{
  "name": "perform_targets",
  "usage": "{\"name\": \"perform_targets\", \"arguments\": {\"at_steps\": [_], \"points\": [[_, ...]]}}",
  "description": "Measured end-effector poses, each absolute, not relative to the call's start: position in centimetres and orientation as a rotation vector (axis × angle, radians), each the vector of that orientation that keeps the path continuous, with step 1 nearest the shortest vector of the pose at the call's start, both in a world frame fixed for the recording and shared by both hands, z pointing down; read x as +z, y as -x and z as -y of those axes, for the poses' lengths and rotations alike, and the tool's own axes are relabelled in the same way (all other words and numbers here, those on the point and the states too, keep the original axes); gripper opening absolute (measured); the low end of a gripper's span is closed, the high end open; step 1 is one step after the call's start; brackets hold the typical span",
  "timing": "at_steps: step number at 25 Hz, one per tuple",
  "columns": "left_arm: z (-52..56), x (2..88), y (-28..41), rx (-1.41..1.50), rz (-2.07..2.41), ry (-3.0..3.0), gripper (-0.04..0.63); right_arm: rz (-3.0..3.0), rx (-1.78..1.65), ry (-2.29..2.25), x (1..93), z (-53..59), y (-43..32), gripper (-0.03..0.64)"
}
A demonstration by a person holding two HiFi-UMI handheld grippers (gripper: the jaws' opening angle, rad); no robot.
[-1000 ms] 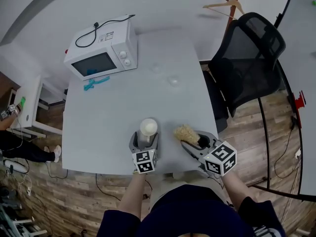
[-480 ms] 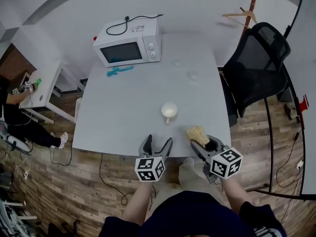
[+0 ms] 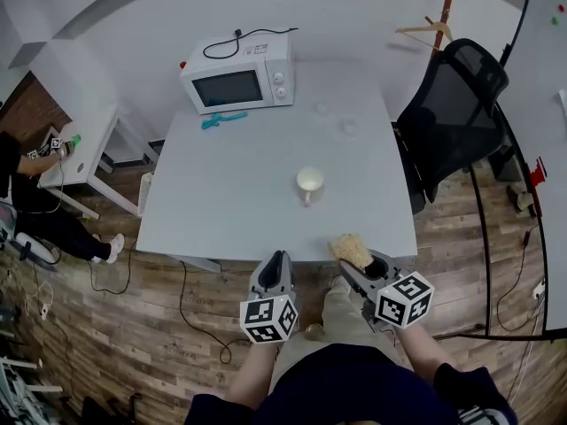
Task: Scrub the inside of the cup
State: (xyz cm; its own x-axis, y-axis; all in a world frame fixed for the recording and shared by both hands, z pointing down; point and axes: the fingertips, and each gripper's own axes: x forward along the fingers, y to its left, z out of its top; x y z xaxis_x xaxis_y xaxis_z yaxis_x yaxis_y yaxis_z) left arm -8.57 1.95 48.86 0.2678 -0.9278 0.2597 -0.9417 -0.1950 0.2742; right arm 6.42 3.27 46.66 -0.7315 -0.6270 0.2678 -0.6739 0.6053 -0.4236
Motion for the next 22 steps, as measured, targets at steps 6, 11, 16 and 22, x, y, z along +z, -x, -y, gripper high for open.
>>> {"name": "perform_targets", "arguments": {"at_steps": [6,11,16,22], "points": [[-5.6,49.2,8.1,0.050,1.649,-2.167,0.018,2.764,0.759,-1.115,46.0,-5.5,-6.1,0.178],[-7.0,49.0,7.4,0.052,1.634,-2.188,0.017,2.776,0.741,-1.071,46.2,-6.9,-5.8,0.178],[-7.6,48.4,6.9,0.076,1.617,-2.215,0.017,2.805,0.779,-1.043,45.9,-7.5,-5.4,0.178],[-8.2,48.3,7.1,0.096,1.619,-2.228,0.017,2.837,0.737,-1.040,45.1,-7.6,-4.1,0.178]]}}
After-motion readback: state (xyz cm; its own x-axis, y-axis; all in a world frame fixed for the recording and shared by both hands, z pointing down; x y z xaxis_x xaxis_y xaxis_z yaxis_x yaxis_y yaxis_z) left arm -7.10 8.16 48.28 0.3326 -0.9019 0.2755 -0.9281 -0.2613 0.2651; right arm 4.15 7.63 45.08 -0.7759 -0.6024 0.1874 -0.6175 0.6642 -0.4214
